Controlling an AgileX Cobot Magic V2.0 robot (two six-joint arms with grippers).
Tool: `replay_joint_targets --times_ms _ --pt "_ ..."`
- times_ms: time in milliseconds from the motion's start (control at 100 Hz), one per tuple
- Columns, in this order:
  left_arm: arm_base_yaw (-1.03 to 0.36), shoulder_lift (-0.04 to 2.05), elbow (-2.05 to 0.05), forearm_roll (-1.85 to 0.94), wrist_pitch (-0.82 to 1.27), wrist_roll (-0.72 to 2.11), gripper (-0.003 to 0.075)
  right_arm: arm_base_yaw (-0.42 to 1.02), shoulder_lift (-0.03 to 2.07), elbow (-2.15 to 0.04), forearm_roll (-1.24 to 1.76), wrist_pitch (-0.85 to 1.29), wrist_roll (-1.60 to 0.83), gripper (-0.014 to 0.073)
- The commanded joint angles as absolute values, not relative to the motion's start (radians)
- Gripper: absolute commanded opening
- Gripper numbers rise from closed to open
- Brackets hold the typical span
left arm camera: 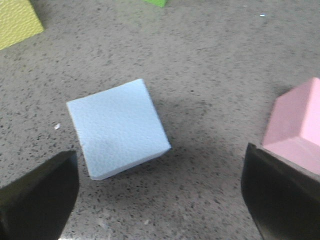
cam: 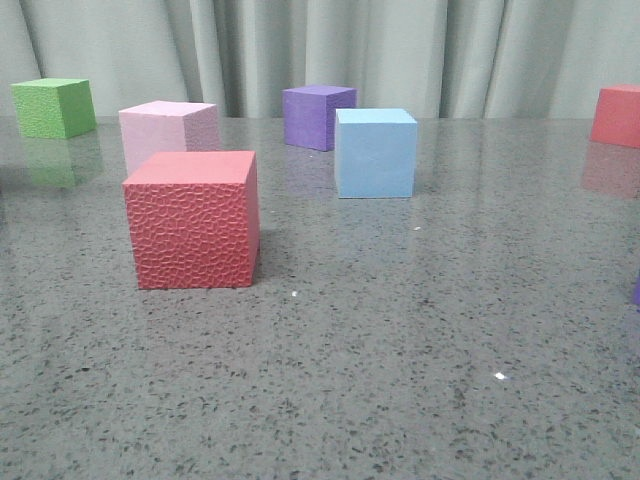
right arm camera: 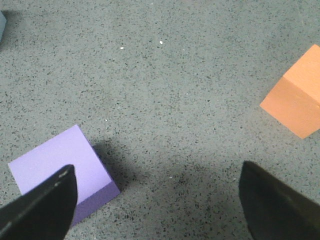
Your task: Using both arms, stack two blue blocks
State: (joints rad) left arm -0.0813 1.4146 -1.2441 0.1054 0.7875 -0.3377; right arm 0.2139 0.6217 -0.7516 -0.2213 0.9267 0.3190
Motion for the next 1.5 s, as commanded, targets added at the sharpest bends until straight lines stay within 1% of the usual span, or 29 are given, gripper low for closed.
replay_joint_targets --times_ms 0,540,850,1490 --pt "-0.080 1.400 -1.278 0.161 0.725 -0.405 0.0618 0.208 0.621 -0.775 -0.247 0.873 0.309 0.0647" --pt "-0.080 1.491 -1.278 0.262 0.687 -0.554 0.0618 0.208 0.621 -0.775 -0.247 0.870 0.309 0.0647" --pt "-0.071 1.556 -1.278 0.262 0.662 -0.574 0.0618 0.208 0.621 -0.775 -0.247 0.869 0.309 0.0647" --pt "-0.052 1.618 -1.278 0.259 0.620 -0.576 0.0618 0.208 0.621 -0.775 -0.247 0.864 0.309 0.0647"
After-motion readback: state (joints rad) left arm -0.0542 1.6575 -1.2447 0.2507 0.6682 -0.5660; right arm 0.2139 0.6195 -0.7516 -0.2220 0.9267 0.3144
